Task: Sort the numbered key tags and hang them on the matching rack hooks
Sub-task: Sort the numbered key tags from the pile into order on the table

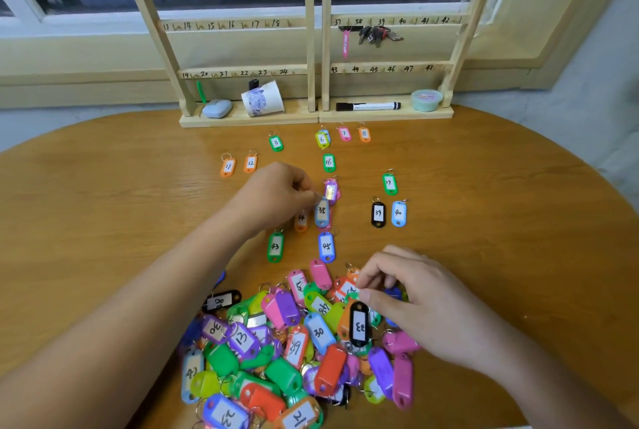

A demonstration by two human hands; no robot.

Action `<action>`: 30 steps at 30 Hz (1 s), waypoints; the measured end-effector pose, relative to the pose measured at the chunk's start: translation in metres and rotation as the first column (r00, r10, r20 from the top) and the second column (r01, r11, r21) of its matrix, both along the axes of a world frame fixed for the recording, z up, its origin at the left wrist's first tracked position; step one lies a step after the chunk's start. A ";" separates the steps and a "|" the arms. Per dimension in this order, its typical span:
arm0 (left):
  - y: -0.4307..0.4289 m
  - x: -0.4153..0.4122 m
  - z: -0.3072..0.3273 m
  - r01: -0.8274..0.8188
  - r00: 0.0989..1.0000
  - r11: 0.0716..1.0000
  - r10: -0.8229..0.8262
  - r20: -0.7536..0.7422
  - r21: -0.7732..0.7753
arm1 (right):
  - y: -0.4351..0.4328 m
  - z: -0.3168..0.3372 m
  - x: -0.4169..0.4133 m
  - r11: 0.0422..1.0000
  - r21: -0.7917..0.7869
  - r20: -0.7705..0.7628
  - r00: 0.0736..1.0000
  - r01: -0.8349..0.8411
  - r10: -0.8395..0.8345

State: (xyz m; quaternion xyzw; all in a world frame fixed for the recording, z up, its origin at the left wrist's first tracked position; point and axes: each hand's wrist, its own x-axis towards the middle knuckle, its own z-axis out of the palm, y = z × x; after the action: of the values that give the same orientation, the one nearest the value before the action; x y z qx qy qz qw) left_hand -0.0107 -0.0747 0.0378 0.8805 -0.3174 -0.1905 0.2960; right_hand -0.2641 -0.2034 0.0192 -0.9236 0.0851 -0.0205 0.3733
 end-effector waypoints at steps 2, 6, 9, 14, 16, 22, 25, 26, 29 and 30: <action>0.000 -0.001 -0.002 0.011 0.999 1.000 -0.012 0.034 0.011 | -0.001 0.000 0.000 1.000 -0.008 0.000 1.000 0.013 -0.013; 0.004 -0.004 0.000 0.026 0.994 1.000 -0.027 0.108 0.006 | -0.005 0.001 -0.004 0.996 -0.082 0.008 1.000 0.018 -0.018; 0.012 -0.010 0.002 0.056 0.987 0.998 -0.051 0.151 -0.029 | -0.006 0.006 -0.010 0.993 -0.105 -0.039 0.998 -0.047 0.043; 0.034 -0.031 0.005 0.163 0.982 0.984 -0.155 0.105 -0.071 | 0.000 0.013 -0.013 0.984 -0.096 -0.078 0.987 -0.148 0.141; 0.043 -0.038 0.005 0.207 0.976 0.975 -0.201 0.082 -0.076 | 0.002 0.015 -0.011 0.979 -0.113 -0.093 0.983 -0.171 0.161; 0.067 -0.050 0.008 0.313 0.950 0.948 -0.312 0.019 -0.056 | 0.005 0.017 -0.001 0.971 -0.134 -0.118 0.976 -0.198 0.183; 0.076 -0.052 0.007 0.346 0.938 0.937 -0.347 -0.007 -0.039 | 0.004 0.014 0.003 0.972 -0.141 -0.111 0.978 -0.190 0.175; 0.078 -0.052 0.007 0.354 0.935 0.935 -0.355 -0.009 -0.032 | 0.003 0.013 0.005 0.973 -0.140 -0.106 0.979 -0.185 0.171; 0.083 -0.052 0.005 0.378 0.926 0.926 -0.378 0.008 -0.010 | 0.001 0.010 0.009 0.978 -0.103 -0.088 0.981 -0.181 0.172; 0.084 -0.052 0.005 0.384 0.923 0.923 -0.384 0.016 -0.001 | 0.000 0.009 0.010 0.979 -0.082 -0.086 0.980 -0.187 0.180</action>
State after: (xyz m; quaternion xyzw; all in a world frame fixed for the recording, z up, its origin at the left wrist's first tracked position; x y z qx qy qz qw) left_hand -0.0629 0.0089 0.0427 0.8023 -0.4861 -0.2375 0.2523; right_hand -0.2540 -0.2038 0.0286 -0.9433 0.0132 0.0463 0.3284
